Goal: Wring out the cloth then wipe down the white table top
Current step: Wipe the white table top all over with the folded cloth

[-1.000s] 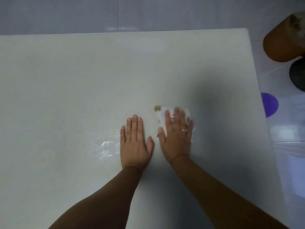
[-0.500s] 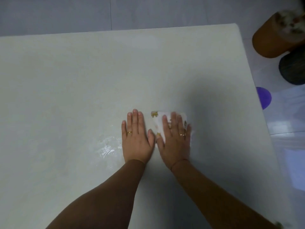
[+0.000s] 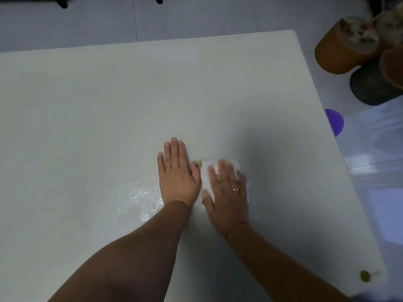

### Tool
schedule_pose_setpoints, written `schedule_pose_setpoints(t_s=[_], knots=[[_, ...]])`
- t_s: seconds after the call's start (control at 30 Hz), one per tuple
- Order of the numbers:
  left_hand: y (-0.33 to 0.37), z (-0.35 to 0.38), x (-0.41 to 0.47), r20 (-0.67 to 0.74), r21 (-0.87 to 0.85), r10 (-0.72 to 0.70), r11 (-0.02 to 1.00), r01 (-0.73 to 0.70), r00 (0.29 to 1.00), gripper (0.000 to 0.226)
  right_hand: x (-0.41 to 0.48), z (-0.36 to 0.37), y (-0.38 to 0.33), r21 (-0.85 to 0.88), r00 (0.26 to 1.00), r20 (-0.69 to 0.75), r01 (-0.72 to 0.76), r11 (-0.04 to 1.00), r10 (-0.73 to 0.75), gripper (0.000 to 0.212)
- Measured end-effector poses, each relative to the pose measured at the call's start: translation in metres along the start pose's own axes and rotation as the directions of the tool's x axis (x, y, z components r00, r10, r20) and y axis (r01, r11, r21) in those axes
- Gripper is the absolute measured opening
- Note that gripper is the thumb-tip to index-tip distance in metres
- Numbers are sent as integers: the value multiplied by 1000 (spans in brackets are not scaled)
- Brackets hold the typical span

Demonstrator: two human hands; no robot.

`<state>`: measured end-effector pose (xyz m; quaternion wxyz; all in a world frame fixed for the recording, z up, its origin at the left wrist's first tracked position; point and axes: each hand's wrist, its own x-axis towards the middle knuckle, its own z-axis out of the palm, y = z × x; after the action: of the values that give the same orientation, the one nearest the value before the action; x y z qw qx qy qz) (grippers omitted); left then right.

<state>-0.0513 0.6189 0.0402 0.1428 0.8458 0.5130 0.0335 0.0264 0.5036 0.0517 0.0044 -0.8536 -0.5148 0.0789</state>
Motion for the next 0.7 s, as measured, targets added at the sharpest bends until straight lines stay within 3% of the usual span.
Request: schedule_pose_setpoints(t_s=[0.07, 0.13, 0.23, 0.33, 0.4, 0.47, 0.57, 0.63, 0.7], knots=[[0, 0, 1, -3, -9, 0, 1000, -1, 1000, 63, -5, -3, 20, -18, 977, 45, 209, 978, -208, 65], [0, 0, 1, -16, -24, 1, 1000, -1, 1000, 64, 2, -8, 58, -95, 975, 54, 221, 971, -217, 63], [1, -1, -1, -39, -37, -11, 999, 9, 999, 64, 14, -20, 112, -76, 990, 68, -122, 990, 127, 68], [4, -5, -4, -44, -32, -11, 999, 9, 999, 64, 10, -15, 92, 20, 915, 11, -403, 915, 403, 71], [6, -8, -12, -43, -25, -12, 1000, 11, 999, 64, -8, -7, 49, 43, 941, -21, -338, 940, 339, 68], [11, -9, -33, -46, -40, -22, 999, 21, 999, 63, -36, 1, 18, 23, 997, 3, -79, 997, 79, 68], [24, -8, -88, -26, -81, 31, 996, -33, 999, 60, -51, 3, 42, -23, 966, 50, 253, 967, -252, 67], [31, -3, -128, -5, -95, 69, 993, -69, 998, 59, -44, -1, 76, -82, 978, 44, 205, 975, -202, 64], [33, 4, -157, 42, -89, 50, 995, -46, 998, 59, -34, -8, 104, -55, 999, 29, -43, 998, 44, 63]])
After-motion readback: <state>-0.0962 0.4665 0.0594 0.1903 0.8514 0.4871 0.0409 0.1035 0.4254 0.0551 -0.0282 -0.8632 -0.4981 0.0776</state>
